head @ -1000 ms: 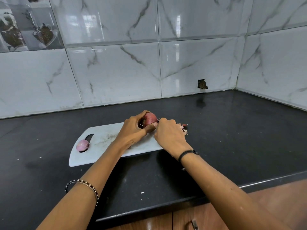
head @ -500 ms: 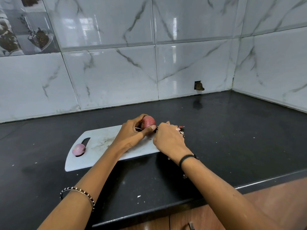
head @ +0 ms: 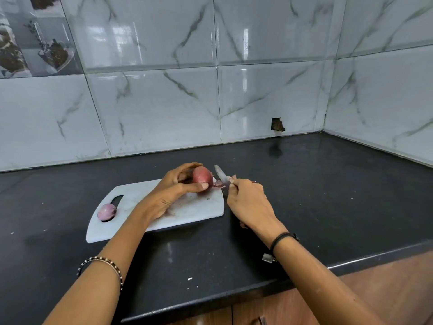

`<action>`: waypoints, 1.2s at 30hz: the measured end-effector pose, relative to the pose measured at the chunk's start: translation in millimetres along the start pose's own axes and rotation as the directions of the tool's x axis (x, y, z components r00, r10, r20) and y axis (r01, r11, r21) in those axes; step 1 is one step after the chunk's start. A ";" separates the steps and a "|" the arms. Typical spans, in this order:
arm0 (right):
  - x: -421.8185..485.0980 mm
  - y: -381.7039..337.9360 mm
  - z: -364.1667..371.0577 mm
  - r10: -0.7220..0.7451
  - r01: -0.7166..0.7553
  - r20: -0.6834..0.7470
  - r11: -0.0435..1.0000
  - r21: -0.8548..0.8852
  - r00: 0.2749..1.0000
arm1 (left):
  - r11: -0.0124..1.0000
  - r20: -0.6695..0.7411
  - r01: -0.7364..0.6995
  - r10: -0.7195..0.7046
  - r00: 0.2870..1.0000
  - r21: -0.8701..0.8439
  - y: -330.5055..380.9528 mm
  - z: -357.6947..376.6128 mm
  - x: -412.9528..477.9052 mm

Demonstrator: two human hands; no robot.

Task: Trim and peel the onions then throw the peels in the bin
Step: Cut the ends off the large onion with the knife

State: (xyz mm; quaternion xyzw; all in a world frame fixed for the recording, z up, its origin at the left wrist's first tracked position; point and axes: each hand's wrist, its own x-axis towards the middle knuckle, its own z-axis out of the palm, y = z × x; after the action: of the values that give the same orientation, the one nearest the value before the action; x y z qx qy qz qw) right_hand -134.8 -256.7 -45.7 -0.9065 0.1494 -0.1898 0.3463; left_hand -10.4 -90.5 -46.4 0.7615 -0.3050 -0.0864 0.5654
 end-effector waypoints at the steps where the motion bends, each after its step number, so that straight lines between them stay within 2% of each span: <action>1: -1.4 0.8 -1.2 -0.005 0.005 -0.006 1.000 0.012 1.000 | 1.000 -0.001 0.004 -0.004 1.000 -0.007 -1.4 -3.0 0.4; 10: -12.6 -11.2 -0.6 -0.093 0.099 -0.069 0.991 0.087 0.993 | 0.995 0.003 -0.009 0.009 1.000 -0.103 -9.0 -9.4 3.1; 20: -15.8 -16.3 6.7 -0.111 0.118 -0.076 0.989 0.092 0.991 | 0.998 -0.014 -0.034 0.034 0.999 -0.052 -4.2 -4.6 -1.9; 30: -16.2 -21.3 17.9 -0.216 0.214 -0.131 0.976 -0.033 0.968 | 0.998 -0.094 -0.063 0.063 0.994 0.003 0.3 2.8 -2.9; 36: -13.9 -24.4 20.9 -0.171 0.153 -0.096 0.973 -0.171 0.981 | 0.995 -0.112 -0.091 0.093 0.989 0.027 0.1 4.3 -3.2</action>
State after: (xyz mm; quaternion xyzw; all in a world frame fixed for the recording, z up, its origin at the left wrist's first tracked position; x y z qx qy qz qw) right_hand -134.3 -221.7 -46.7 -0.9291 0.1086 -0.2541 0.2456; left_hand -15.0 -92.2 -48.5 0.7563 -0.3082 -0.0136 0.5769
